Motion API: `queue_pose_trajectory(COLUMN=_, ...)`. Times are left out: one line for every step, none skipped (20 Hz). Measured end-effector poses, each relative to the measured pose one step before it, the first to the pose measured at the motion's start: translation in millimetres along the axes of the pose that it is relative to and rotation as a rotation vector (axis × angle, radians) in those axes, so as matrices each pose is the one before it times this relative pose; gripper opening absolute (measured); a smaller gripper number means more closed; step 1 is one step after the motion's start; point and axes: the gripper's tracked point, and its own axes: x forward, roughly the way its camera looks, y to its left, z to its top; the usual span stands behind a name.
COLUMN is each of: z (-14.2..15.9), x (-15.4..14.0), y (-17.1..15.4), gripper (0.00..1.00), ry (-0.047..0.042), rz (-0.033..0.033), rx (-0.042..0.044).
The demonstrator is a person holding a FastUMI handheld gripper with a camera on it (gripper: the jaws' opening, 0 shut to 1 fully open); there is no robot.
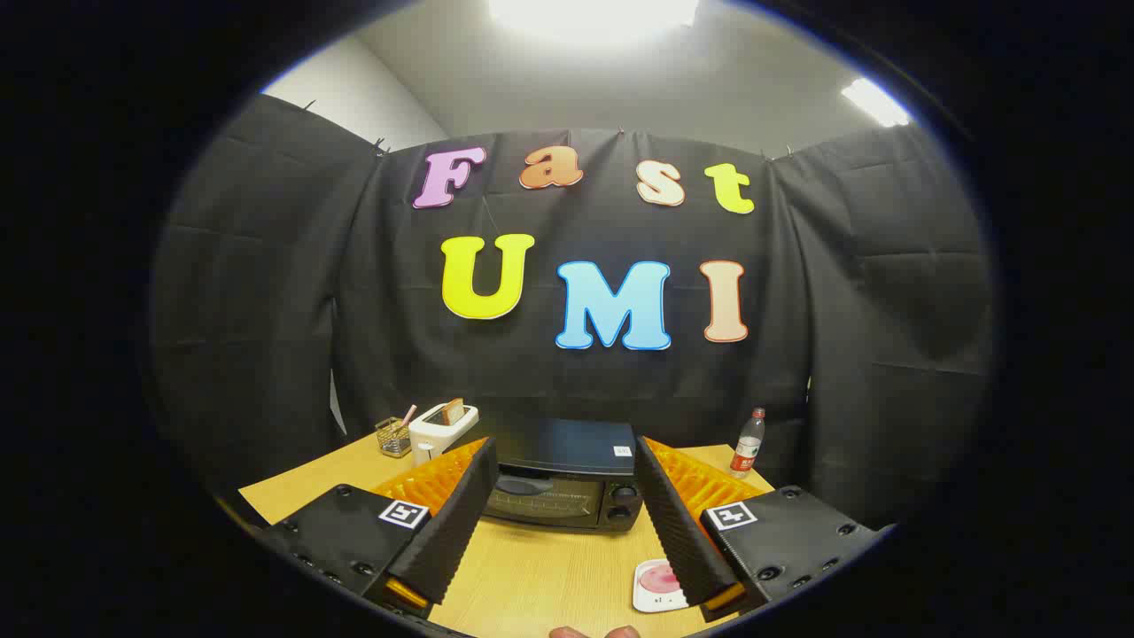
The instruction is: Open the toaster oven, put the food inside, and close the toaster oven door.
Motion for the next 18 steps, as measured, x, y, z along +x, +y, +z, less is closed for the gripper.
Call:
queue_pose_trajectory(z=-2.08, x=-2.40, y=-1.37, gripper=0.98, ry=0.00505, rz=-0.00105, rx=-0.00333)
queue_pose_trajectory(z=-0.58, x=-3.17, y=-1.72, gripper=0.98, ry=0.00484, rz=-0.00168, rx=-0.00140)
queue_pose_trajectory(z=-0.37, x=-2.33, y=-3.04, gripper=0.98, ry=-0.00105, rz=-0.00257, rx=0.00182)
queue_pose_trajectory(z=0.94, x=-3.31, y=-2.49, gripper=0.98, ry=-0.00102, rz=-0.00616, rx=0.00399)
queue_pose_trajectory(z=-0.64, x=-2.48, y=-2.54, gripper=0.98, ry=0.00184, rz=-0.00508, rx=0.00477)
queue_pose_trajectory(z=-0.93, x=-1.73, y=-2.79, gripper=0.98, ry=0.00439, rz=-0.00445, rx=0.00498)
queue_pose_trajectory(z=-0.15, x=-1.07, y=-2.29, gripper=0.98, ry=0.00132, rz=-0.00540, rx=0.00392)
queue_pose_trajectory(z=1.55, x=-1.83, y=-3.33, gripper=0.98, ry=-0.00331, rz=-0.00843, rx=0.00254)
queue_pose_trajectory(z=1.23, x=-0.38, y=-2.95, gripper=0.98, ry=-0.00364, rz=-0.00740, rx=0.00277)
queue_pose_trajectory(z=1.40, x=-1.28, y=-1.94, gripper=0.98, ry=-0.00312, rz=-0.00449, rx=0.00210)
queue_pose_trajectory(z=-0.57, x=-0.18, y=-0.07, gripper=0.98, ry=-0.00115, rz=-0.00127, rx=0.00060)
queue_pose_trajectory(z=0.05, x=-0.79, y=-0.95, gripper=0.98, ry=0.00167, rz=-0.00209, rx=-0.00187)
queue_pose_trajectory(z=-1.55, x=-1.29, y=-1.02, gripper=0.98, ry=0.00453, rz=-0.00133, rx=-0.00263)
queue_pose_trajectory(z=0.40, x=-1.31, y=-0.22, gripper=0.98, ry=0.00144, rz=0.00000, rx=-0.00188)
queue_pose_trajectory(z=1.34, x=0.24, y=-1.09, gripper=0.98, ry=-0.00111, rz=-0.00176, rx=-0.00043)
queue_pose_trajectory(z=2.12, x=-0.82, y=0.15, gripper=0.98, ry=-0.00206, rz=-0.00253, rx=-0.00023)
queue_pose_trajectory(z=0.20, x=0.49, y=-0.97, gripper=0.98, ry=-0.00177, rz=-0.00392, rx=-0.00191)
queue_pose_trajectory(z=0.76, x=-0.20, y=-0.88, gripper=0.98, ry=0.00169, rz=-0.00506, rx=-0.00373)
